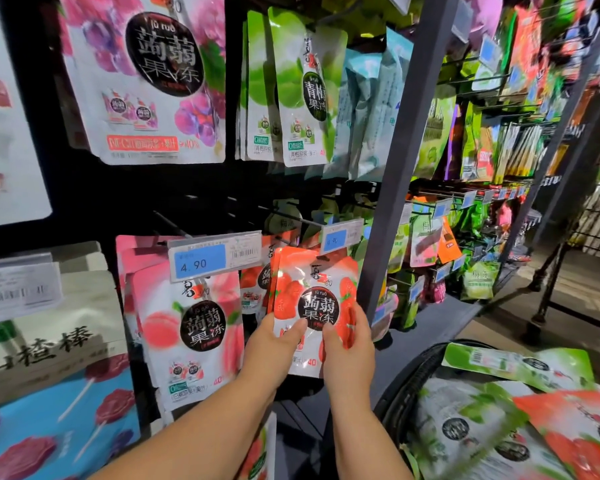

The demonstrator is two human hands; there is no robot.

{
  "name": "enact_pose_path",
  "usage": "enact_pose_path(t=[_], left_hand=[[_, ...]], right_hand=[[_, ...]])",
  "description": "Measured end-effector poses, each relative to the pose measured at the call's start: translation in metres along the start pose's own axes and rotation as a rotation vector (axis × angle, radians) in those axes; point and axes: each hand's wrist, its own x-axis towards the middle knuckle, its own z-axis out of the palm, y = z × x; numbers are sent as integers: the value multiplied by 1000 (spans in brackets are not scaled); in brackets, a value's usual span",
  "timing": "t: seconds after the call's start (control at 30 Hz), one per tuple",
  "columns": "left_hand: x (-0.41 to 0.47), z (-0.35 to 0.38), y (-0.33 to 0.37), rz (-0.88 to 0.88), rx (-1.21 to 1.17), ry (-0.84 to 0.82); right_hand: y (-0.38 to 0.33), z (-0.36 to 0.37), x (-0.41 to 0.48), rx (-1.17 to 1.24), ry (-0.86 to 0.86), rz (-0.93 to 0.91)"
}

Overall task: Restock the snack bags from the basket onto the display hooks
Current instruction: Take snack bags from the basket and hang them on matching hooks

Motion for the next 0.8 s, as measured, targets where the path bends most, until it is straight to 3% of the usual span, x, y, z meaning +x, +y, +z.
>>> enact_pose_path(t=[0.3, 0.8], left_hand=[[9, 1, -6, -17, 74, 33], [38, 4, -5, -29, 145, 145]], right_hand=[[3, 15, 12, -293, -25, -24], [11, 40, 42, -378, -266, -16]])
